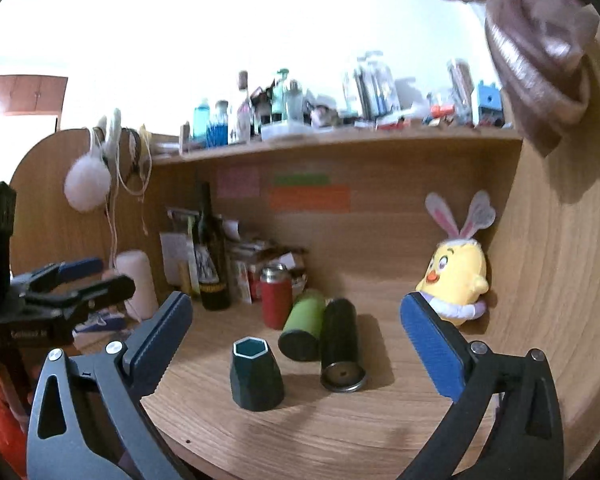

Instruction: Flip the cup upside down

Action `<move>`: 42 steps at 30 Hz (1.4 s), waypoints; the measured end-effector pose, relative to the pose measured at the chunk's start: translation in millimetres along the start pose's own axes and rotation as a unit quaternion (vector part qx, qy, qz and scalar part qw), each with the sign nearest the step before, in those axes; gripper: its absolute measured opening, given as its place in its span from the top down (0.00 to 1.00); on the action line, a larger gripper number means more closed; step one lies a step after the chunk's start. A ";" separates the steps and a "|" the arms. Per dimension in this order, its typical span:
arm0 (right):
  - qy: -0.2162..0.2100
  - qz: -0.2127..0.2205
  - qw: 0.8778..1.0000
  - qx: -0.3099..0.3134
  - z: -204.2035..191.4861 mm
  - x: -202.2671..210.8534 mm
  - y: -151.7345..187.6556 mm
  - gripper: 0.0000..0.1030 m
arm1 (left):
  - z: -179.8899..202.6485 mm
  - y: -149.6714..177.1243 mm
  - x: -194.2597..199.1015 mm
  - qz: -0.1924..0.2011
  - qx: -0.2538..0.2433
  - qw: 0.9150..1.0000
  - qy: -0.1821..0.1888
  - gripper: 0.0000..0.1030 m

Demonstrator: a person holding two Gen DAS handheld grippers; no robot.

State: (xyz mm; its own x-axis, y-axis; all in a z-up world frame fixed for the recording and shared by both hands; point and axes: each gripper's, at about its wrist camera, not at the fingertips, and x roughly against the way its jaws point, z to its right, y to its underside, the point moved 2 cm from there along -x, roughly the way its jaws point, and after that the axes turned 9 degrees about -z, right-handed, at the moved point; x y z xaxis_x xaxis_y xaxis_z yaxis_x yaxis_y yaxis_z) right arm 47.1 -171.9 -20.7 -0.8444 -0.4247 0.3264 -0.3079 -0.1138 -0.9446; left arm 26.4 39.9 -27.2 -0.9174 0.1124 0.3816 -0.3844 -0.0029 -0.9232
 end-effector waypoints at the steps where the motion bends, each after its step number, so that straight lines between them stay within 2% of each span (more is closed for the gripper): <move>1: -0.001 0.003 1.000 -0.001 -0.8 3.6 -1.1 0.00 | 2.9 0.8 5.3 0.005 -0.002 1.000 -0.005 0.00; 5: -0.008 0.006 1.000 0.005 -6.3 8.6 -0.2 0.00 | 9.4 3.5 15.1 0.012 -0.008 1.000 -0.016 0.00; 14: -0.015 -0.003 1.000 0.016 -16.4 3.7 5.6 0.00 | 8.9 9.1 12.5 -0.003 -0.004 1.000 -0.019 0.00; 42: -0.015 -0.008 1.000 0.005 -10.6 0.5 7.0 0.00 | 14.0 11.9 4.6 -0.011 -0.007 1.000 -0.019 0.00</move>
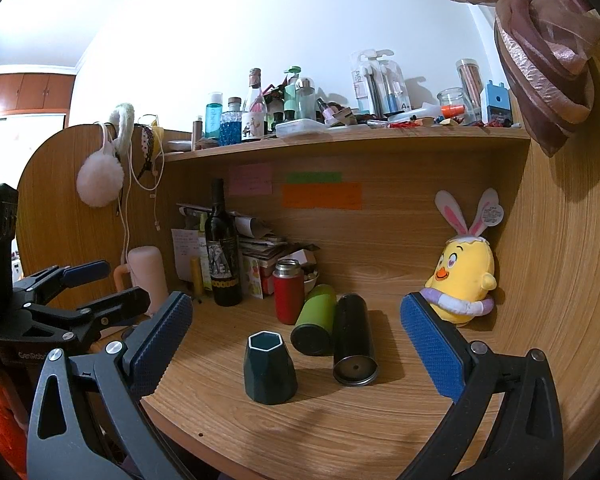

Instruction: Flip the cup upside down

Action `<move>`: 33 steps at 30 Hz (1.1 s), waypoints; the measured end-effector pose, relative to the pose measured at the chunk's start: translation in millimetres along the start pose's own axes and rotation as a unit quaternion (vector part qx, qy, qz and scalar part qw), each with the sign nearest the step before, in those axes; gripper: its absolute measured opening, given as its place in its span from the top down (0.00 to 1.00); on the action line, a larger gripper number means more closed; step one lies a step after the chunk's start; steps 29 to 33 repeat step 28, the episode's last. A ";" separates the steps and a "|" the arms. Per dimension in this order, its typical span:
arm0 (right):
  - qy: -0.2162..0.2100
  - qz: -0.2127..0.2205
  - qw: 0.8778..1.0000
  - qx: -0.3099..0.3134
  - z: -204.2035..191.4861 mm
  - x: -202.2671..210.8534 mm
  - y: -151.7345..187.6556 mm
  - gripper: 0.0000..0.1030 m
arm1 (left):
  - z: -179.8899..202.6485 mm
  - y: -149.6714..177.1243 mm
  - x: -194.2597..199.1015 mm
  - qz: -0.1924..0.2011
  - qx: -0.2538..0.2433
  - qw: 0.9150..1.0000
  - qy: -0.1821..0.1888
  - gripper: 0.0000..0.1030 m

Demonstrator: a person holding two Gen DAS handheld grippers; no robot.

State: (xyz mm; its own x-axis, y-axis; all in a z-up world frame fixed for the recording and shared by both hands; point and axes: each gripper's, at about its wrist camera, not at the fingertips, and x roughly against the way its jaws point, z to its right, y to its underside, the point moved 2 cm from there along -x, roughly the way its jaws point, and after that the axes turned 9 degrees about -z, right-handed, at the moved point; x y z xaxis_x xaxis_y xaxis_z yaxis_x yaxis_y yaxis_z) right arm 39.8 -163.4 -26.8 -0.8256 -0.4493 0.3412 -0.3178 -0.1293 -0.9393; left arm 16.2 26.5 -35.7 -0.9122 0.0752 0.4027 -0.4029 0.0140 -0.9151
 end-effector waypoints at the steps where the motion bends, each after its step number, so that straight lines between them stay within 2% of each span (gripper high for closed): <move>1: 0.000 0.000 1.000 0.000 0.0 0.1 -0.1 0.00 | -0.5 -0.3 -0.1 0.000 0.000 1.000 0.000 0.00; 11: -0.001 -0.002 1.000 0.002 -0.4 0.0 0.0 0.00 | -1.1 1.9 -13.8 -0.034 0.020 0.999 0.025 0.00; 33: -0.002 -0.005 1.000 0.002 -1.9 -1.8 -0.2 0.00 | 7.6 3.0 -12.8 -0.022 -0.004 1.000 0.002 0.00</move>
